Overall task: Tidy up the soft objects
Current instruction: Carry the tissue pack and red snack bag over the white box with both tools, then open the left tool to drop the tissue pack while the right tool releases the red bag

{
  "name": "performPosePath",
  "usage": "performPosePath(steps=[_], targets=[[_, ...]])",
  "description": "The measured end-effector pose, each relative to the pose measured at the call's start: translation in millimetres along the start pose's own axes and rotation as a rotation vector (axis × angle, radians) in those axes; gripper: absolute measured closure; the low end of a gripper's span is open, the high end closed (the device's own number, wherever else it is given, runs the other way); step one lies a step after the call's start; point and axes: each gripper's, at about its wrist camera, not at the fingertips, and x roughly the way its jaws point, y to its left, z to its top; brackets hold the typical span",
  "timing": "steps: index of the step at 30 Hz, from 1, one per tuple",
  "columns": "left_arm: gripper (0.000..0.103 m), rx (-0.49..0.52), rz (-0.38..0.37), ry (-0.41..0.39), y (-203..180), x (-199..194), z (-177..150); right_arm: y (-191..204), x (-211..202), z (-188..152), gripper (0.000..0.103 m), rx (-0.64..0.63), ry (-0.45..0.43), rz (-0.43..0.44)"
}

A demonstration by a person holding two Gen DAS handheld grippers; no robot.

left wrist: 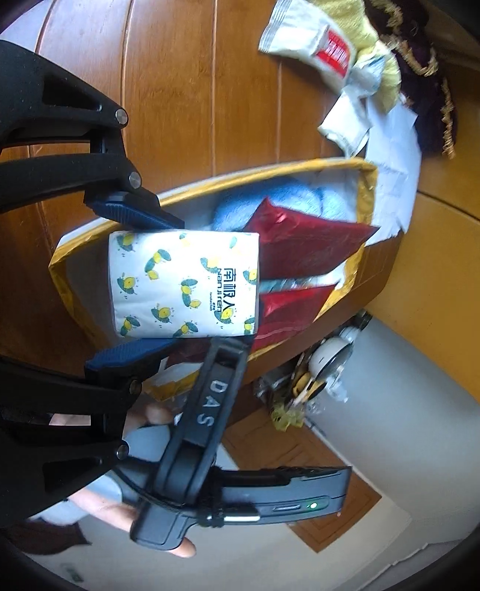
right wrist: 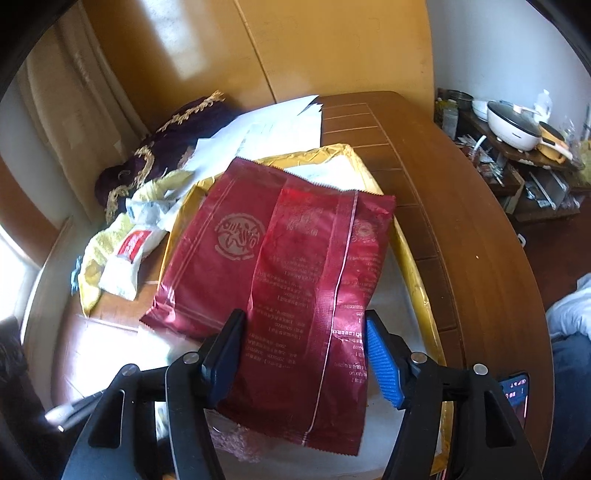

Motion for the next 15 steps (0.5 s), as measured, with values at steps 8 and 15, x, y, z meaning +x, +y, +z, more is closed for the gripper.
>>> performPosePath(steps=[8,15], targets=[[0.036,-0.091,-0.199,0.039,20.3,-12.9,1.8,16.2,-27.5,7.8,0.028,-0.008,-0.100,-0.035],[0.036,-0.087,-0.161,-0.087,35.3,-54.4,2.3,45.4,-39.9,6.3,0.028,-0.012,-0.159,0.134]])
